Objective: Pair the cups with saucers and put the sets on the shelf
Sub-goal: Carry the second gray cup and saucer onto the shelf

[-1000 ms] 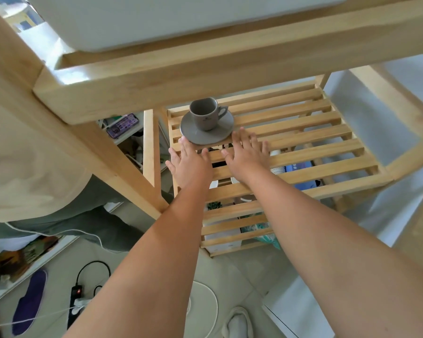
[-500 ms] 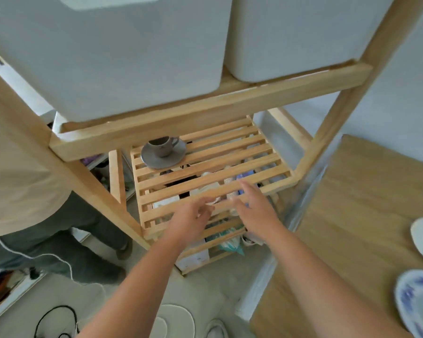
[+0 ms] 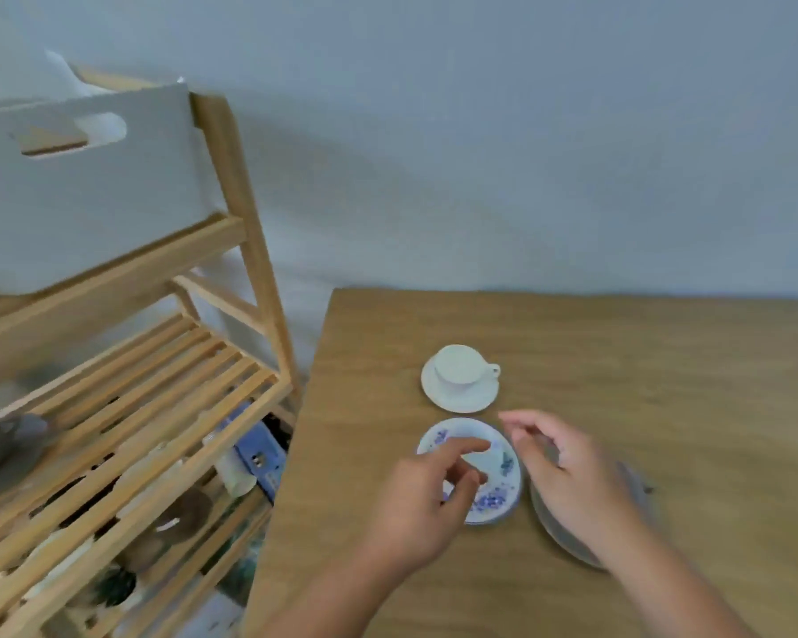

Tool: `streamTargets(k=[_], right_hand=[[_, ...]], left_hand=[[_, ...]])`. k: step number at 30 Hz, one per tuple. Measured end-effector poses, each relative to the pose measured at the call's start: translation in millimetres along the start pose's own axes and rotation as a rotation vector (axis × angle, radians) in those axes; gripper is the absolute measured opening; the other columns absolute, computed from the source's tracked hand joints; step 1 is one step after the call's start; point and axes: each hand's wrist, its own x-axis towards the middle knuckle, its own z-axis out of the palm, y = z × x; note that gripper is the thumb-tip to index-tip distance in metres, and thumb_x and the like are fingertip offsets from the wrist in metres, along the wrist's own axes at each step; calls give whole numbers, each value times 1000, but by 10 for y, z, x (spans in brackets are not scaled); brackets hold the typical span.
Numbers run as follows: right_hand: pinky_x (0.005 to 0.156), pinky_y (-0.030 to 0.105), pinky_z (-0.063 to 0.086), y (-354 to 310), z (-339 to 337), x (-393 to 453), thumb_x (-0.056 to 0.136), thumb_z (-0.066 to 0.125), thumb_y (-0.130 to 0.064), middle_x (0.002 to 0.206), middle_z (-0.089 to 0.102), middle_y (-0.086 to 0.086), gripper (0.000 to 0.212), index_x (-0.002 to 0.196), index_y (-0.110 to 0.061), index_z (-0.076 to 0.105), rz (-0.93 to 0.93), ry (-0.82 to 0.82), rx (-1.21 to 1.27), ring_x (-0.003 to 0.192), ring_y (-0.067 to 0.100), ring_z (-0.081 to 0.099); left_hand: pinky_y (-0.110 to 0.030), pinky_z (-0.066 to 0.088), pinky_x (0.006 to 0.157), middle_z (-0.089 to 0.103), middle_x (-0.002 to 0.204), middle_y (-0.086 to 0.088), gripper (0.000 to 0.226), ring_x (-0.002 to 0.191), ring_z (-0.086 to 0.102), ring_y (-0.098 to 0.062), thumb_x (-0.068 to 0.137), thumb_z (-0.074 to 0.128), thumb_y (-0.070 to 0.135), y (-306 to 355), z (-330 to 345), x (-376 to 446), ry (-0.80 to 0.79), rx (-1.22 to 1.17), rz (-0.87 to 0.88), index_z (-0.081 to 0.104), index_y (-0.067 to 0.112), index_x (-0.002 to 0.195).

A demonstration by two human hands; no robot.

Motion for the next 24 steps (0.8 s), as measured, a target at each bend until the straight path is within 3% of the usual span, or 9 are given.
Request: streamTargets(k=[2,5,7,9,13,15,18,21,24], right_hand=[[76,24,50,274,-324,-90,94,54,-26,93,74,-14,24,94,-47,65,97,128,-26,89,9,67],[76,33,52,720,-693,-226,94,52,-20,98,70,-16,24,98,-40,65,230,226,-62,87,18,67],[80,34,51,1017,-841,-318,93,53,-15,103,68,-11,23,106,-31,66,308,270,-71,93,18,65],[85,32,48,1308,-920,-395,93,53,-10,109,66,-3,26,113,-23,64,373,296,-38,103,18,62],[83,33,49,1742,-936,-479,96,49,-15,112,64,4,37,132,-21,52,587,132,28,94,17,62],[75,35,53,1852,-887,-495,97,49,-17,99,70,8,41,138,-20,46,685,53,165,80,17,65],[58,35,56,1889,-787,-490,98,51,-17,77,72,17,42,139,-16,45,715,4,367,62,24,67],[54,35,56,1873,-692,-450,96,55,-18,70,72,20,45,139,-18,42,687,-28,418,57,26,69],[51,34,55,1912,-651,-393,95,57,-14,62,72,16,48,139,-20,39,670,-32,416,54,26,69]], left_hand=[[-27,54,80,72,93,17,35,84,66,1,96,52,26,156,311,153,-72,28,-7,56,37,129],[-32,55,68,65,79,14,40,67,60,-8,94,52,27,262,736,319,-109,111,-60,51,38,133],[-37,55,70,61,70,8,48,70,61,-10,92,51,28,249,986,363,-148,217,-103,44,36,139],[-39,55,73,64,73,4,56,79,65,-15,92,51,32,202,1187,362,-202,314,-164,35,34,145],[-37,55,74,71,89,-3,74,85,68,-19,93,51,35,146,1454,328,-231,395,-270,13,24,155],[-37,56,72,72,88,-2,80,80,69,-18,92,51,36,98,1526,337,-217,403,-305,4,24,156],[-41,60,69,71,88,-2,77,69,71,-20,88,54,35,32,1547,381,-221,285,-395,10,35,152],[-40,62,56,73,74,-9,61,54,72,-25,88,56,21,62,1534,422,-230,39,-458,26,37,139],[-41,61,59,72,72,-17,59,57,71,-28,92,56,8,159,1525,433,-221,-176,-526,27,38,133]])
